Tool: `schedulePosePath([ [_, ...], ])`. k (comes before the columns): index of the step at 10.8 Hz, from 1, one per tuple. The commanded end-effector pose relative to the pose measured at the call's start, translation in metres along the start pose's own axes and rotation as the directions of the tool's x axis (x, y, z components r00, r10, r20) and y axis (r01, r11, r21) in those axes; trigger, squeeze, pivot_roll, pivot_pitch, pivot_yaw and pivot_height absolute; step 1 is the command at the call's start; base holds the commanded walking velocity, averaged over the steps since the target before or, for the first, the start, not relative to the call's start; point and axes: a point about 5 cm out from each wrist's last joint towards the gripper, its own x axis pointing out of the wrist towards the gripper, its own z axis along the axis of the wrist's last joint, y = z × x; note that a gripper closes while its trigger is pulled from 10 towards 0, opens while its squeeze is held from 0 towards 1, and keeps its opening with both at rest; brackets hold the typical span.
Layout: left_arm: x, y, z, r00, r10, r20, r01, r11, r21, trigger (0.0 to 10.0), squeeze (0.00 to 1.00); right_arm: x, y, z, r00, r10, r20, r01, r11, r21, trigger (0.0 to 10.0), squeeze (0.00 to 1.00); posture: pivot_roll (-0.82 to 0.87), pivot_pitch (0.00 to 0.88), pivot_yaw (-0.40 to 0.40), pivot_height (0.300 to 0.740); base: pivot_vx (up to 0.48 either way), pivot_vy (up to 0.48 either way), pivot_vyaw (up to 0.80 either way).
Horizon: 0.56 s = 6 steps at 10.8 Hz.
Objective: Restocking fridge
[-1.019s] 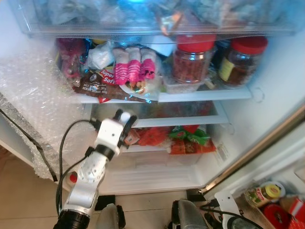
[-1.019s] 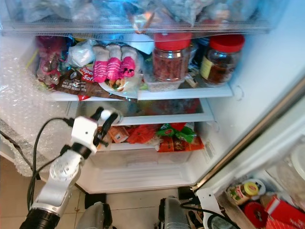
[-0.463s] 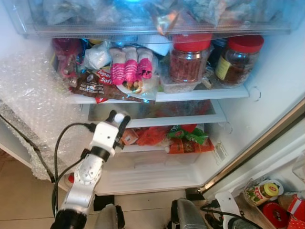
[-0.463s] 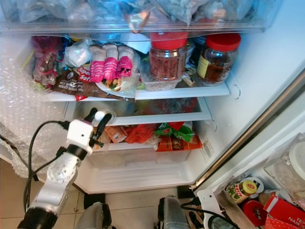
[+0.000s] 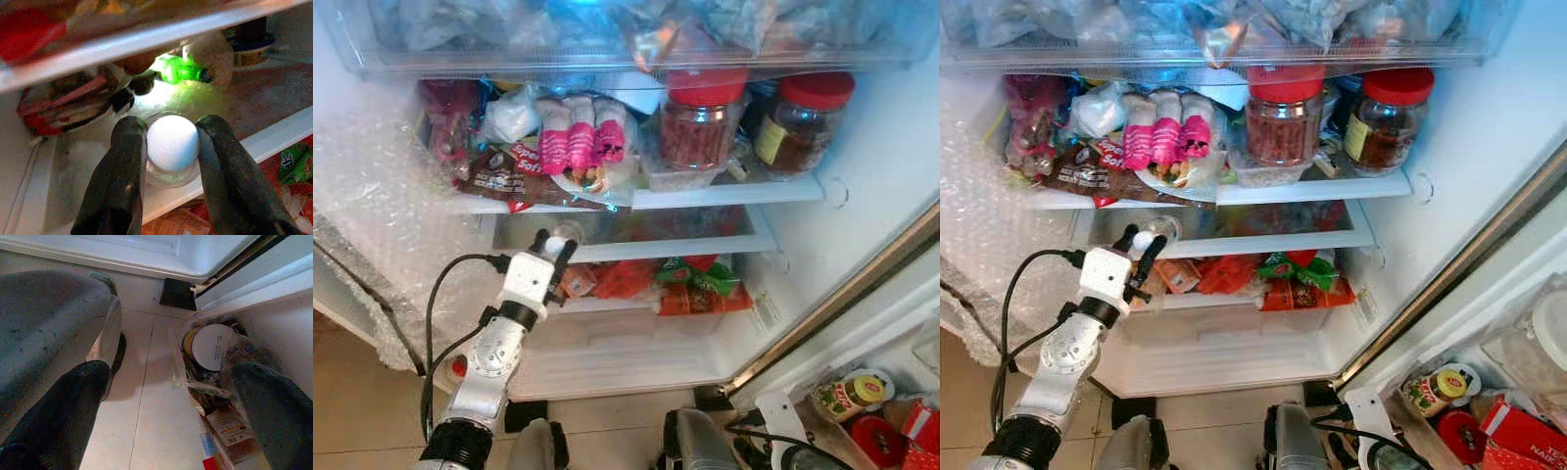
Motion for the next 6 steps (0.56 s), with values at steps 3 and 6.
schedulePosePath([
  [3, -0.016, -0.002, -0.030, 0.986, -0.005, -0.169, -0.008, 0.997, -0.073, 10.0, 0.00, -0.002, -0.003, -0.005, 1.000, -0.006, -0.013, 0.006, 1.000, 0.013, 10.0, 0.00, -0.14, 0.171, -0.046, 0.641, 0.000, 0.000, 0.00],
  [6, -0.017, -0.003, -0.044, 0.962, 0.000, -0.273, -0.046, 0.986, -0.160, 10.0, 0.00, -0.001, -0.002, -0.005, 1.000, -0.007, -0.011, 0.007, 1.000, 0.014, 10.0, 0.00, -0.14, 0.170, -0.042, 0.641, 0.000, 0.000, 0.00],
])
